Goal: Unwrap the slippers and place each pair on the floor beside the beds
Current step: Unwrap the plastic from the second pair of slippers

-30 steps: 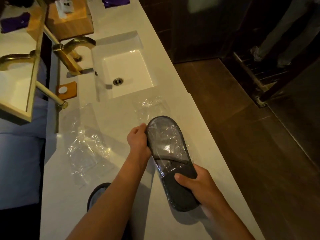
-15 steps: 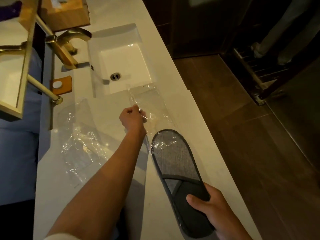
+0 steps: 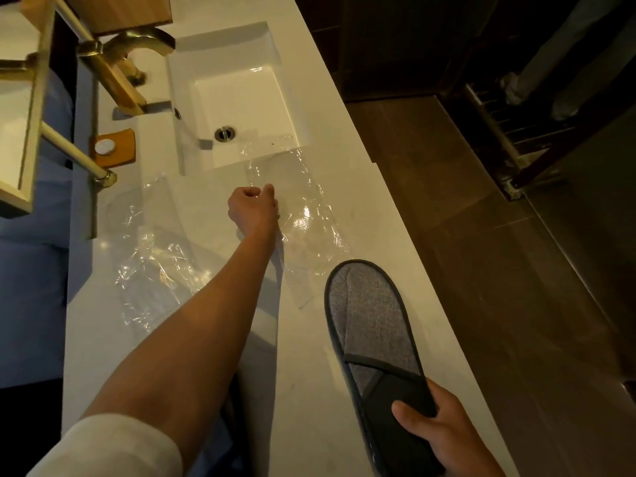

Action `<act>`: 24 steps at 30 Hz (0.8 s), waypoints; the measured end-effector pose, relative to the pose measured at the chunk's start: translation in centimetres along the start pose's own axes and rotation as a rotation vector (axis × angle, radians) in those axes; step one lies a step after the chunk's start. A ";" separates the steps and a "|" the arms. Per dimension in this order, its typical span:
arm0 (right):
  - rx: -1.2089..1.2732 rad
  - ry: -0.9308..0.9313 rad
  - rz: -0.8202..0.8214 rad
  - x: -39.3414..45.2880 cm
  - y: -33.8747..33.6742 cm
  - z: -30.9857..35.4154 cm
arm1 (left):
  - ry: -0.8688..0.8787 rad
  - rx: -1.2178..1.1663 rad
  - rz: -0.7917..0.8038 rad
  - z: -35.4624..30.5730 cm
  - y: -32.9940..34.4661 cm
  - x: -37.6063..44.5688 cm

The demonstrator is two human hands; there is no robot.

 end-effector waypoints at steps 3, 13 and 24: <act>0.007 0.003 0.025 -0.4 -0.3 -0.5 | 0.050 0.222 0.073 -0.5 -0.3 -0.7; -0.043 -0.024 0.091 -2.0 1.2 -3.7 | 0.003 -0.011 0.236 3.1 -9.8 -14.3; -0.155 -0.170 0.055 -3.4 6.8 -5.3 | -0.284 -0.138 0.457 11.1 -16.2 -28.9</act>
Point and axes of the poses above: each hand's wrist, its own x-axis towards the middle knuckle, its own y-axis out of the palm, z = x × y, the point moved 4 cm from there along x, towards the middle knuckle, and after that the axes turned 2 degrees about y, right-handed, at the moved point
